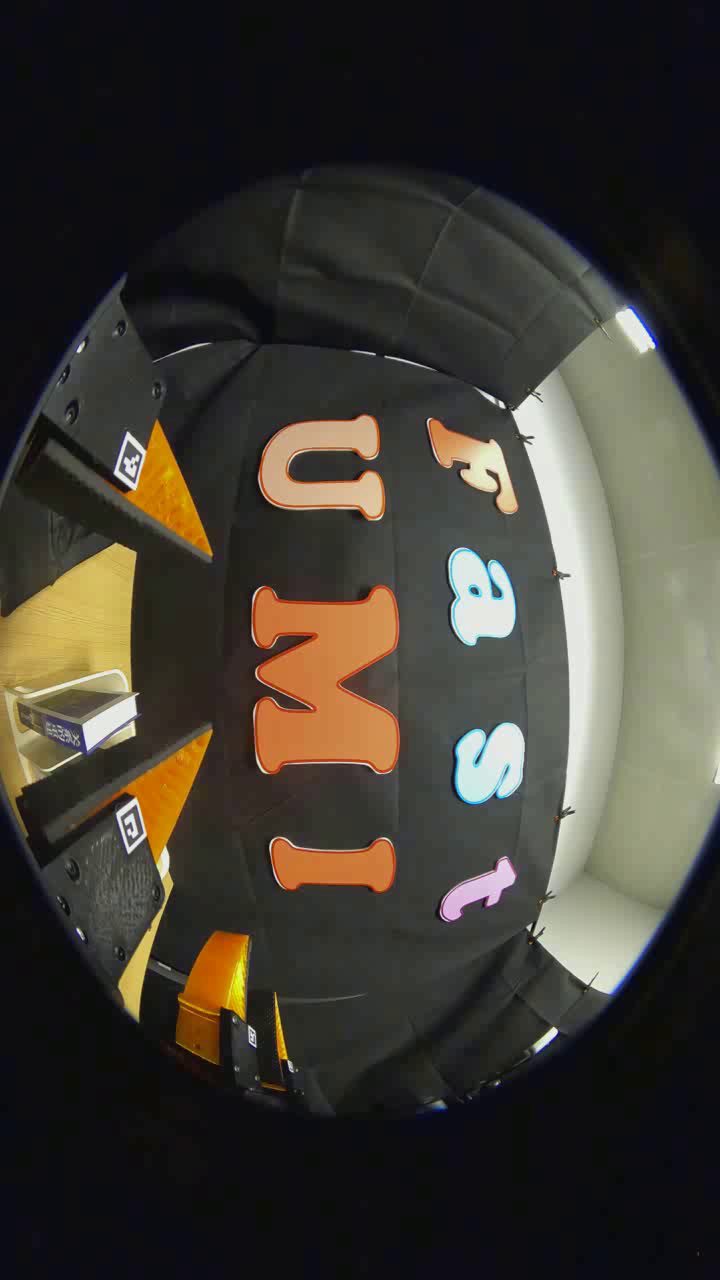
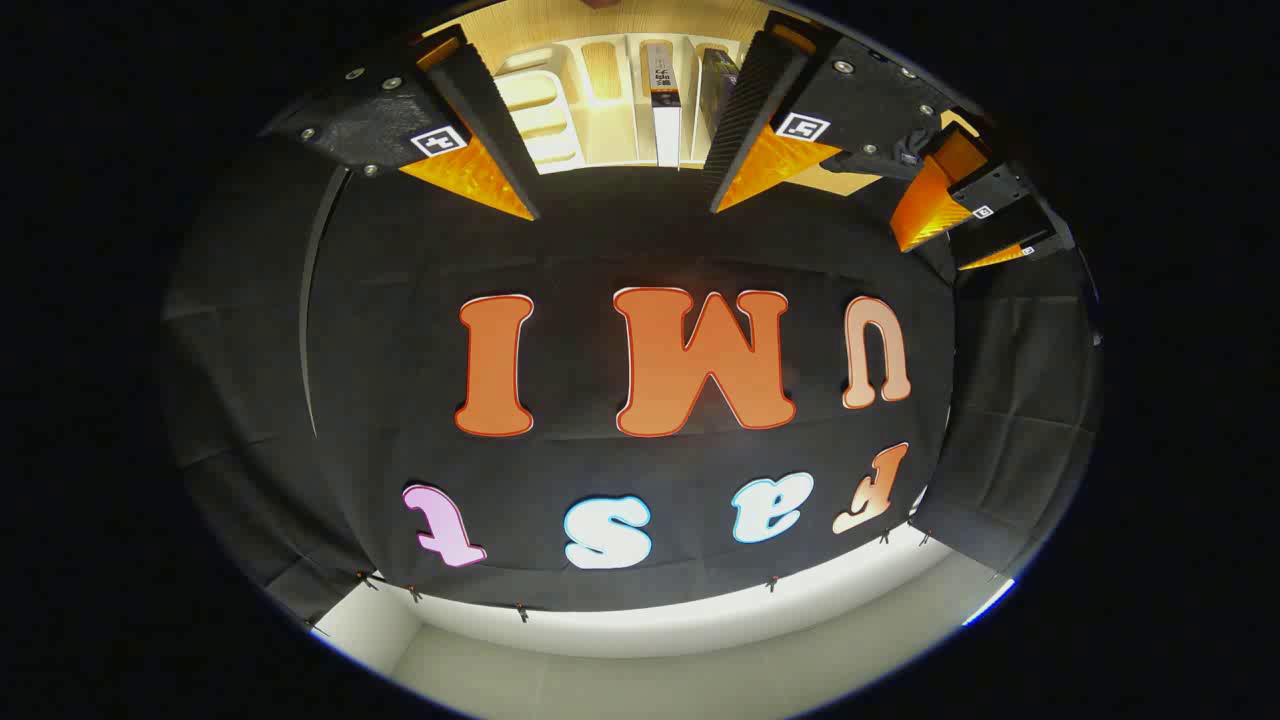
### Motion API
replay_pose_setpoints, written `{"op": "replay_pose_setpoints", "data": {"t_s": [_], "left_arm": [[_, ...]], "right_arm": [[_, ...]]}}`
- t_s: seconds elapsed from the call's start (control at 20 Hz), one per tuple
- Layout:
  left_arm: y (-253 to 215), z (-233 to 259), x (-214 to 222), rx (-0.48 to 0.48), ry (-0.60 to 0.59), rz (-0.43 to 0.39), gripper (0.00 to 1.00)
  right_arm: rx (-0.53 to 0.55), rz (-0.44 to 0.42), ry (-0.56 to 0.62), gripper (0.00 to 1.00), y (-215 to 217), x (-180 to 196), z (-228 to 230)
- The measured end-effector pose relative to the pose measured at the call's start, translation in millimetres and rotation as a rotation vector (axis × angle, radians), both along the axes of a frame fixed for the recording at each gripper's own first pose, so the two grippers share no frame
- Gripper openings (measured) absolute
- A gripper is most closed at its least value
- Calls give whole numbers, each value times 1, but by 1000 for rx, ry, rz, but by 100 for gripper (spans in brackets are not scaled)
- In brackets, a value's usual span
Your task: Open the schoolbag, grab two books from the bookshelf and put them into the schoolbag.
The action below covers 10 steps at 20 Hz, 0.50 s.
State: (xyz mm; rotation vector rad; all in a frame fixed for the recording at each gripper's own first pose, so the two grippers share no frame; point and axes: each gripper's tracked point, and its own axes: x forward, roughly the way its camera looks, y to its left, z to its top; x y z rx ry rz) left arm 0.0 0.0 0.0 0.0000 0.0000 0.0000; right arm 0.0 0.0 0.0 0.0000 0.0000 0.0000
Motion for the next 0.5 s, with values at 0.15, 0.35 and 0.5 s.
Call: {"op": "replay_pose_setpoints", "data": {"t_s": [0.15,0.35,0.5], "left_arm": [[-1,-2,-1,3,5,-4,96],[-1,-3,-1,15,11,-6,97],[1,-2,-1,23,11,-3,98]], "right_arm": [[-6,0,7,96,0,0,-1],[-1,-1,17,96,1,0,-4],[-1,-2,22,96,1,2,-5]]}}
